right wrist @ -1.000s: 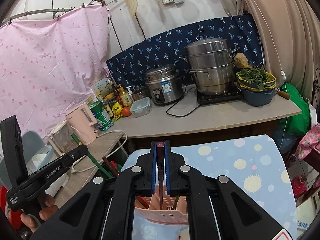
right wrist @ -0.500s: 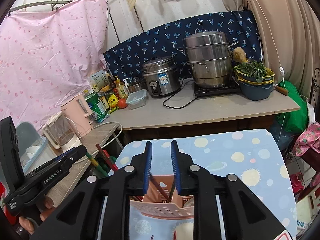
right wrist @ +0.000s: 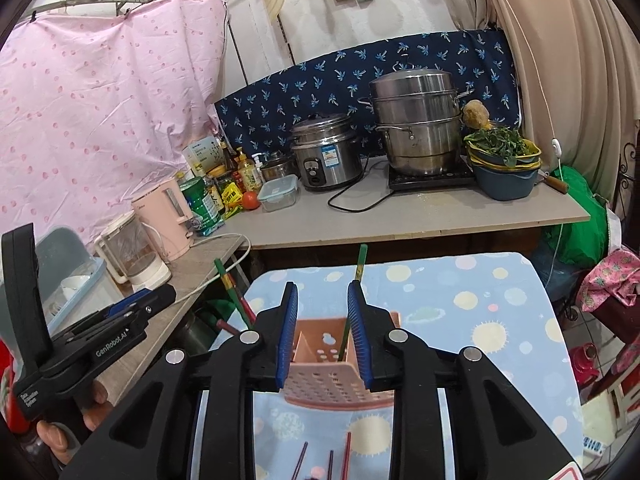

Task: Organize utensils
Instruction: 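Open both tools to release the chopsticks into the holder, then grasp a dark red chopstick with the left tool while the right tool grasps the red chopstick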

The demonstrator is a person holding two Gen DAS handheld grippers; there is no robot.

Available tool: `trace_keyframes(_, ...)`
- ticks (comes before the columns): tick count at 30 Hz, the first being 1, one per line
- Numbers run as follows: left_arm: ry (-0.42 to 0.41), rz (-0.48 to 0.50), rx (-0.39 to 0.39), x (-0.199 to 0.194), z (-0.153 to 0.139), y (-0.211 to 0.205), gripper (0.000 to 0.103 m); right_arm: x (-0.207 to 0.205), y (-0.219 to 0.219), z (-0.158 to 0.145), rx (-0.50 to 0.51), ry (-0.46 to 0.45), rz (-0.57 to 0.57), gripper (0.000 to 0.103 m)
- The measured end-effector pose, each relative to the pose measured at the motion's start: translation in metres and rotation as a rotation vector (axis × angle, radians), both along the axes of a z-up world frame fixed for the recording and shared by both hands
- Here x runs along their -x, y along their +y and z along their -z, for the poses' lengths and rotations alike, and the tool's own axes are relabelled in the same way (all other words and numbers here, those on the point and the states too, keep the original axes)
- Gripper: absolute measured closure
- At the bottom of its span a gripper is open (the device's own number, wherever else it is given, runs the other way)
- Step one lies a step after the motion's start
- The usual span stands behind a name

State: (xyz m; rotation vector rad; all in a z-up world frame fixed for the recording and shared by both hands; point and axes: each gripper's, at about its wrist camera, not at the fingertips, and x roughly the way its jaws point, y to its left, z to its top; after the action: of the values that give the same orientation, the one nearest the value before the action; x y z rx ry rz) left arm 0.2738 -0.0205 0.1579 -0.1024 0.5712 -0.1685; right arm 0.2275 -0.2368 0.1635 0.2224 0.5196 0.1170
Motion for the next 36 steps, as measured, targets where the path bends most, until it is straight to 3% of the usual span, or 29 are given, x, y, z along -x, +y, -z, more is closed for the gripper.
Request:
trace_keyframes(10,0.019,-0.008,-0.057,0.041,0.013,-0.001,0.063,0.050,0.007,0.020,0.026,0.048,-0.008,0.076)
trace_keyframes(17,0.051,0.001,-0.082,0.078,0.035,0.002,0.056,0.089,0.004,0.046,0.024,0.105,0.005,0.076)
trace_keyframes(26,0.136,0.025,-0.129,0.123,0.088,0.006,0.046,0.128,0.002,0.097,0.022,0.216,0.006,0.076)
trace_keyframes(36,0.246,0.027,-0.130,0.157,0.148,0.006,0.045,0.155,0.015,0.164,0.029,0.328,0.001,0.076)
